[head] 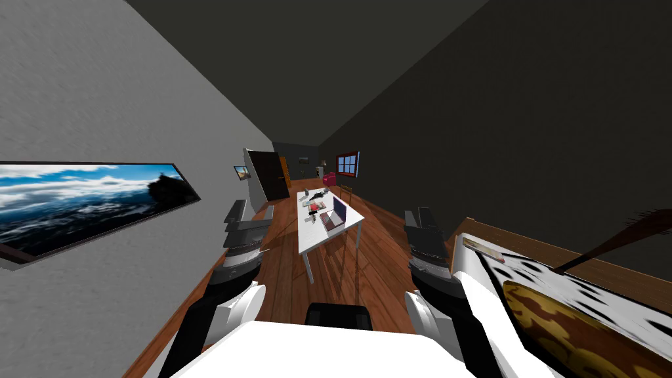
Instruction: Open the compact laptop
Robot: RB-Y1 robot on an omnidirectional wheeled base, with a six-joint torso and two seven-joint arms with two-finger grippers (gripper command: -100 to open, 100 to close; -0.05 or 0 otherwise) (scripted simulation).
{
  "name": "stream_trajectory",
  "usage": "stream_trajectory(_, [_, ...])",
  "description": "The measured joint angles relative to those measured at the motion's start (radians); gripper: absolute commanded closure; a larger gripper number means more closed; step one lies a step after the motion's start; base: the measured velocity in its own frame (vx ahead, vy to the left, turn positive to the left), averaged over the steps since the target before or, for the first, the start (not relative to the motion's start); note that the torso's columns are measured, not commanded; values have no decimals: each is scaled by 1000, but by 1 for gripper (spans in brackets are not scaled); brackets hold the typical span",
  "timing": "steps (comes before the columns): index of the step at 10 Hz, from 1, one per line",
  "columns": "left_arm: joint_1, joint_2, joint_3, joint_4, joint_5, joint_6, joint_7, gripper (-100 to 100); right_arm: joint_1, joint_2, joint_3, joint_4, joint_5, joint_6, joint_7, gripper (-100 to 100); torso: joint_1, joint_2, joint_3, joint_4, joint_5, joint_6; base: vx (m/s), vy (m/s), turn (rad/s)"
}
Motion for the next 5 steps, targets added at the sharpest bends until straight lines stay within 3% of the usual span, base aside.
stream_trajectory(2, [0, 0, 0, 0, 0, 0, 0, 0, 0, 0, 0, 0, 0, 0, 0, 0, 0, 104, -209, 105, 0, 0, 0, 0, 0])
stream_trajectory(5, [0, 0, 0, 0, 0, 0, 0, 0, 0, 0, 0, 0, 0, 0, 0, 0, 0, 322, -644, 322, 0, 0, 0, 0, 0])
